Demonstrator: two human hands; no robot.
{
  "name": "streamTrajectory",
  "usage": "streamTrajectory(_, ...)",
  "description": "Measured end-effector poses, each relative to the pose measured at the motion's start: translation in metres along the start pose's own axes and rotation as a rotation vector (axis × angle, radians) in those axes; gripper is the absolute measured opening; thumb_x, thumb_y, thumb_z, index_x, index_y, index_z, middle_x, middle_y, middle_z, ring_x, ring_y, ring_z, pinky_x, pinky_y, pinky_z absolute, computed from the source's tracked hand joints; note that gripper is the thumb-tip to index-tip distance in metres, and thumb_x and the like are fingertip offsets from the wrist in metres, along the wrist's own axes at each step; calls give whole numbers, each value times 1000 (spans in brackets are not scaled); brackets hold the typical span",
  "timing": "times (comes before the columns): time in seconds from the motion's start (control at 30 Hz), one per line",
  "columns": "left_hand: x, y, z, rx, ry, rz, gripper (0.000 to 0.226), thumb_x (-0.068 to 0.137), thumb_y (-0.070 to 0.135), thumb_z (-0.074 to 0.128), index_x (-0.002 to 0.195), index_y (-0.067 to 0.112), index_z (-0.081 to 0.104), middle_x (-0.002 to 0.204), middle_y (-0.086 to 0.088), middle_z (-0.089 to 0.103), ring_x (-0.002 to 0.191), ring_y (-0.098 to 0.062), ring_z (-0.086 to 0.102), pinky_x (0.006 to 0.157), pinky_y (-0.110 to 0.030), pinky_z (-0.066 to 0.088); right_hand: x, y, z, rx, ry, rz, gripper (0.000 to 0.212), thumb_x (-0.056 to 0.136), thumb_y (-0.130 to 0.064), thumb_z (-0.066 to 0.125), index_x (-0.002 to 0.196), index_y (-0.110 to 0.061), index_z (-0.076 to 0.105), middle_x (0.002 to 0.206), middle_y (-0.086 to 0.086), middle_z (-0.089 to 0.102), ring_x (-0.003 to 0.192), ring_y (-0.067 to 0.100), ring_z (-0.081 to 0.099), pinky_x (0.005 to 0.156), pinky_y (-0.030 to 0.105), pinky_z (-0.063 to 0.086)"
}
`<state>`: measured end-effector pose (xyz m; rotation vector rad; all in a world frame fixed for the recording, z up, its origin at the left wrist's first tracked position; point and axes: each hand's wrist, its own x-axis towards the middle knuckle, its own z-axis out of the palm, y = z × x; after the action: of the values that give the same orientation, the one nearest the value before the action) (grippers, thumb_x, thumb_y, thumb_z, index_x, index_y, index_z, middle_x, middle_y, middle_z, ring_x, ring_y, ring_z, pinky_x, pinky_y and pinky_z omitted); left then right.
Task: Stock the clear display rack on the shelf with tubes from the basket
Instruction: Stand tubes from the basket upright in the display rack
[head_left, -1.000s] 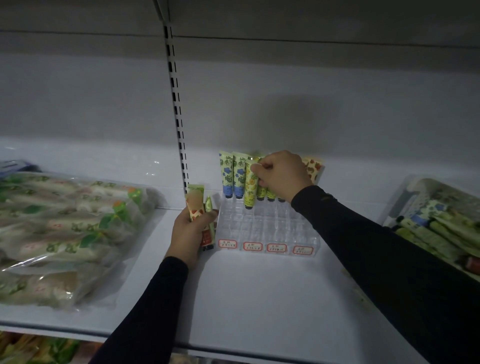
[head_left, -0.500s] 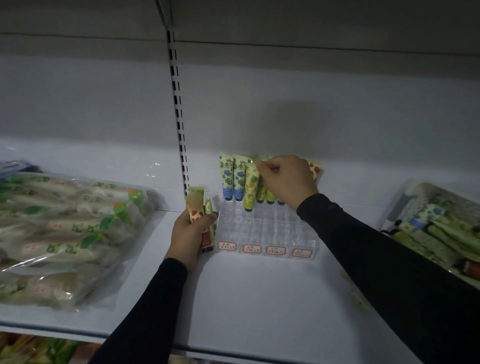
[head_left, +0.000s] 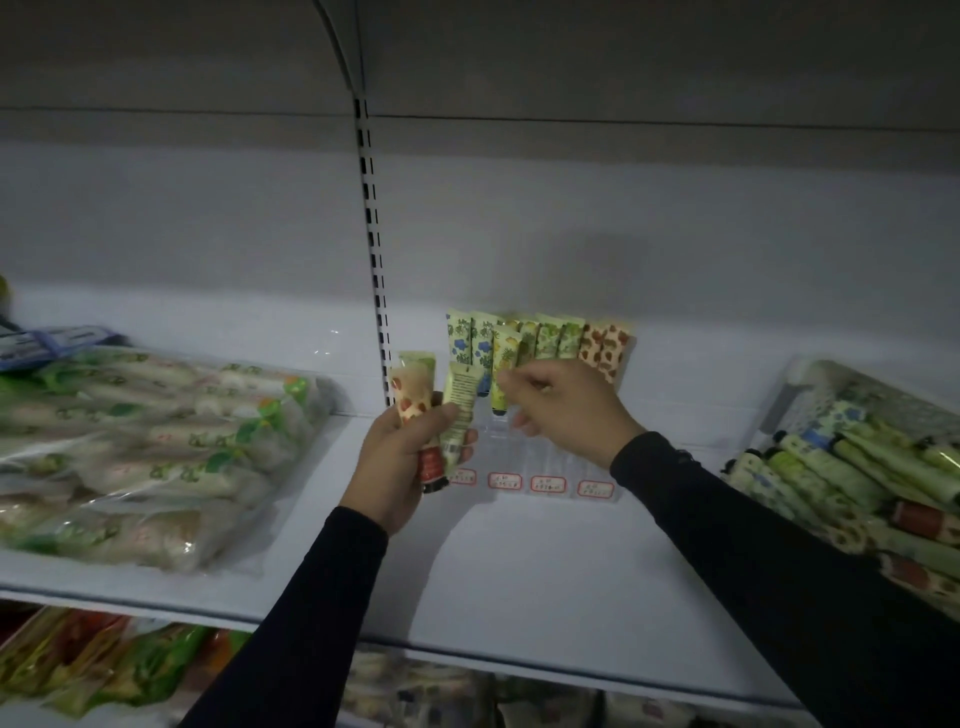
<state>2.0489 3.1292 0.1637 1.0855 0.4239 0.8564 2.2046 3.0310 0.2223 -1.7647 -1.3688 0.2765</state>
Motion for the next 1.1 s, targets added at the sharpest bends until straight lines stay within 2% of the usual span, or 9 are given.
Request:
streamTrajectory(0.1,-11,-2,11,34,-49,-40,33,76,16,70,106,3,65,86,-17,70,71,-26,69,60,-33,53,-13,-5,5,109,-63,38,37,95,-43,55,106,-11,69,96,-1,71,69,3,69,61,18,57)
streamTrajectory(0.27,-16,-10,22,278,-18,93,32,73,19,75,98,3,64,79,-14,63,68,-26,60,59,-34,48,-21,-6,5,221,-47,130,45,83,-55,66,101,-13,71,89,3,73,73,13,72,69,25,60)
streamTrajectory(0.37,-19,-12,27,331,-33,98,31,71,17,75,96,4,64,75,-10,62,63,-22,55,55,-32,45,-21,-3,4,202,-32,134,40,92,-39,63,88,1,68,77,8,69,67,14,69,72,28,61)
streamTrajectory(0.47,-21,-11,24,253,-39,57,24,69,12,73,90,8,64,74,-6,66,62,-22,60,54,-33,49,-19,1,-4,296,-31,158,26,98,-23,56,86,-3,69,79,0,65,67,11,65,79,32,60)
streamTrajectory(0.63,-22,-14,19,196,-73,2,15,84,-2,68,96,5,62,89,-12,72,76,-23,69,68,-36,56,-13,9,-13,468,23,206,24,95,-22,61,98,-1,71,101,20,69,73,16,63,71,24,56)
streamTrajectory(0.77,-19,-17,14,189,-63,-15,15,82,3,71,93,7,61,85,-11,71,75,-25,68,70,-39,56,-12,12,-13,536,18,217,22,93,-19,64,99,0,72,102,20,69,75,15,63,68,22,56)
streamTrajectory(0.87,-13,-19,5,175,5,-10,22,79,8,74,95,5,59,87,-15,68,74,-28,66,63,-34,54,-11,12,-19,554,36,213,13,92,-17,65,95,-7,72,98,8,71,76,13,66,72,22,58)
streamTrajectory(1.0,1,-18,-9,224,236,56,13,88,5,66,96,1,58,79,-12,64,60,-22,60,48,-27,48,-2,19,-38,384,115,162,13,94,-18,63,96,-10,73,103,6,70,88,19,70,79,25,58)
streamTrajectory(1.1,15,-17,-22,230,342,87,13,88,7,67,93,3,55,75,-12,58,56,-20,54,48,-28,46,8,25,-53,206,161,161,25,95,-22,60,77,-7,70,85,6,68,79,21,73,80,40,60)
